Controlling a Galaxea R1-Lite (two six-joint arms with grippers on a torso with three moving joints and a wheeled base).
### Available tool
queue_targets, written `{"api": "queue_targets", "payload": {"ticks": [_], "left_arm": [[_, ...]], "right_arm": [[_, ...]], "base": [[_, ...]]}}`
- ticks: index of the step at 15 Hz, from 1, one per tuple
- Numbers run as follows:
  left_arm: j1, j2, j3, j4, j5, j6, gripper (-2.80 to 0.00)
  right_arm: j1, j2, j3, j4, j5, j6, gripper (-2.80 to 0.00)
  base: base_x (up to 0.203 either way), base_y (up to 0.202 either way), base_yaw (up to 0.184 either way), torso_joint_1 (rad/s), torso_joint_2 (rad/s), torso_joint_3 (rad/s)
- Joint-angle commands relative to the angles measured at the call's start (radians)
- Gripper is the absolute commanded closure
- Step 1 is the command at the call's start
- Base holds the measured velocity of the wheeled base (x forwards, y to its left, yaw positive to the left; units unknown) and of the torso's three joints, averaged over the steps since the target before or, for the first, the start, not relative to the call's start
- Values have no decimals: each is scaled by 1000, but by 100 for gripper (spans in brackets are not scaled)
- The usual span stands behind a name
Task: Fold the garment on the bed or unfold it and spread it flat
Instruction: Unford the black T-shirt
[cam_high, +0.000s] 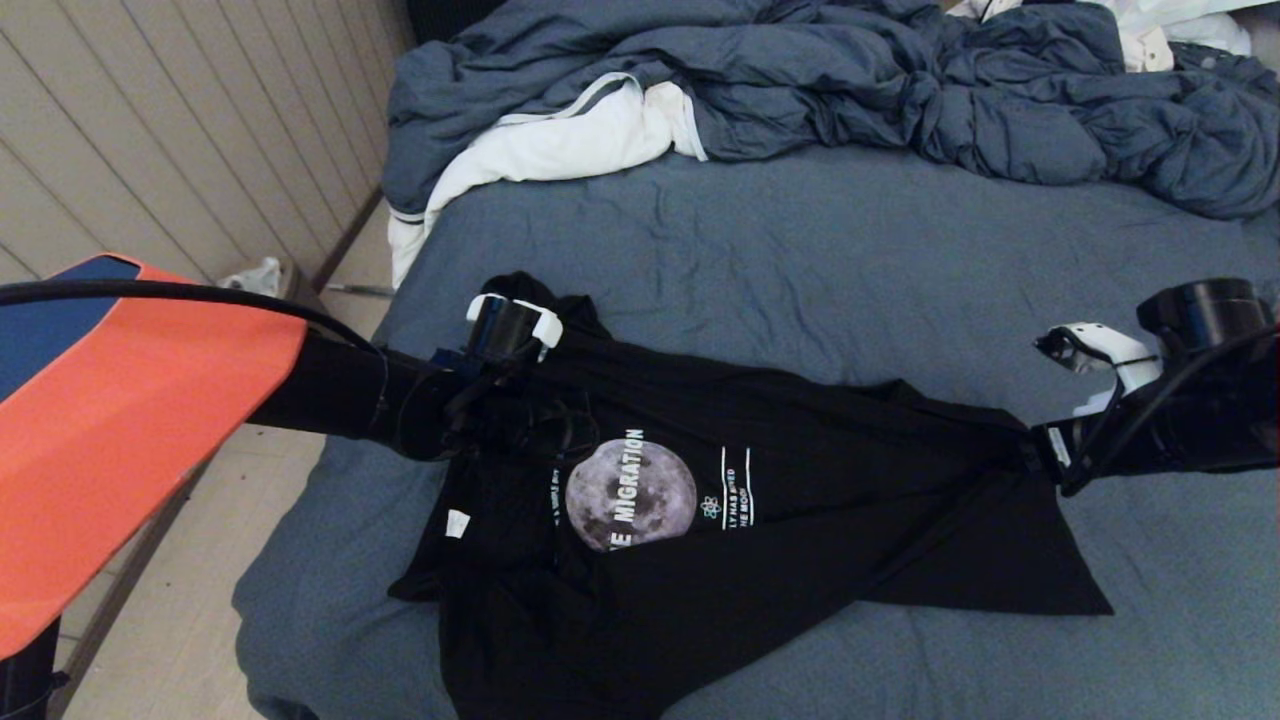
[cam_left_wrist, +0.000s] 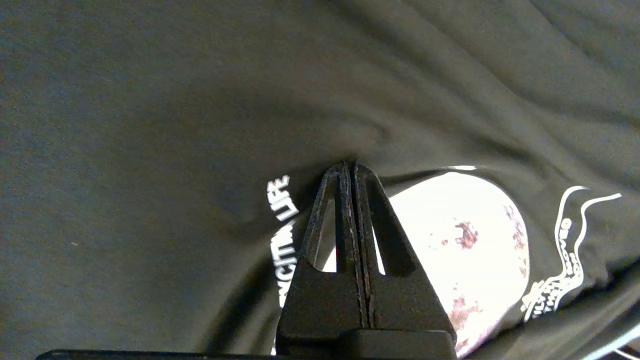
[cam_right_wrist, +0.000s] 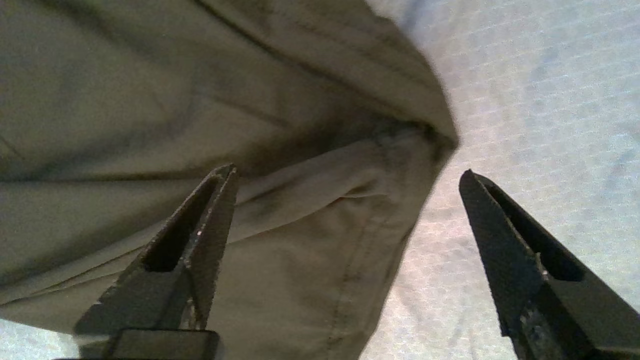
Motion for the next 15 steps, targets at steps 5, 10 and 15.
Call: {"api": "queue_targets", "payload": {"ticks": [5,10,15], "left_arm": [[0,10,0,-1,-1,-4,0],[0,12,0,-1,-1,-4,0],[0,12,0,-1,-1,-4,0]], "right_arm": [[3,35,7,0,2,0,-280],[4,42,2,0,2,4,0],[10,55,3,0,1,2,-280]], "base": [[0,0,0,0,0,0],[0,0,0,0,0,0],[0,0,0,0,0,0]]}}
